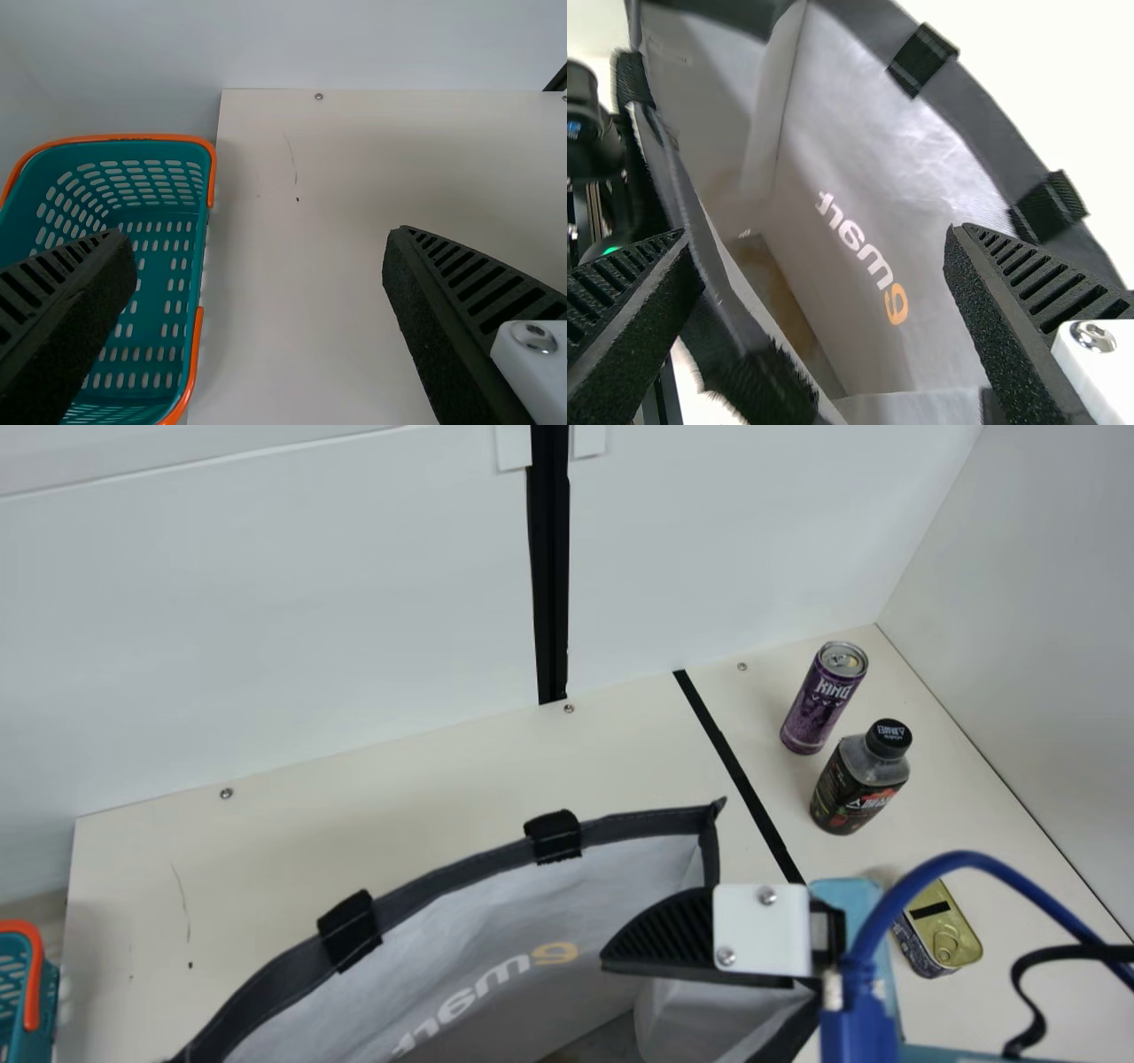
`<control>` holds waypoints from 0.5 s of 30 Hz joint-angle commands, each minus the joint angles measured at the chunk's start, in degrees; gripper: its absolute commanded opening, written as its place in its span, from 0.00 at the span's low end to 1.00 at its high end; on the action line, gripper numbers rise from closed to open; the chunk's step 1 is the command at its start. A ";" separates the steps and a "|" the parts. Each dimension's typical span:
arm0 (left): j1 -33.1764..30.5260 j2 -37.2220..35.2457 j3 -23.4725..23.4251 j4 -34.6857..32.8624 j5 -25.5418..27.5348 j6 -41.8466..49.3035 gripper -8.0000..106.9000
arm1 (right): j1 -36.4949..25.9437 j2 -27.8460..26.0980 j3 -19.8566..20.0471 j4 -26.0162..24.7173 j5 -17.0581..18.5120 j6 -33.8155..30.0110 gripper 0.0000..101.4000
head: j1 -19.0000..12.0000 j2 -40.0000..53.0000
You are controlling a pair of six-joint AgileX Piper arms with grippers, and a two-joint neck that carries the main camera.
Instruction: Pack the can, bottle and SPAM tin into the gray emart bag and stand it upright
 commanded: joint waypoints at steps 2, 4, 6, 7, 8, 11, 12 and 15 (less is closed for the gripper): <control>0.00 0.00 0.00 0.00 0.00 0.00 0.85 | -0.69 -0.05 -1.93 0.39 -0.12 1.01 0.94 | -1.30 -0.14; 0.00 0.00 0.00 0.00 0.00 0.00 0.85 | -1.21 -0.08 -3.18 0.68 -0.12 1.63 0.94 | -1.30 -0.14; 0.00 0.00 0.00 0.00 0.00 0.00 0.85 | -1.52 -0.09 -4.48 0.79 -0.12 2.42 0.94 | -1.30 -0.14; 0.00 0.00 0.00 0.00 0.00 0.00 0.85 | -1.73 -0.11 -5.13 0.85 -0.12 2.77 0.94 | -1.30 -0.14; 0.00 0.00 0.00 0.00 0.00 0.00 0.85 | -2.03 -0.09 -5.80 0.93 -0.12 3.08 0.94 | -1.30 -0.14; 0.00 0.00 0.00 0.00 0.00 0.00 0.85 | -3.06 -0.10 -7.64 1.10 -0.12 3.89 0.94 | -1.30 -0.14; 0.00 0.00 0.00 0.00 0.00 0.00 0.85 | -3.31 -0.18 -8.12 0.97 -0.12 4.27 0.94 | -1.30 -0.14; 0.00 0.00 0.00 0.00 0.00 0.00 0.85 | -4.84 -0.20 -9.54 0.94 -0.12 4.84 0.94 | -1.30 -0.14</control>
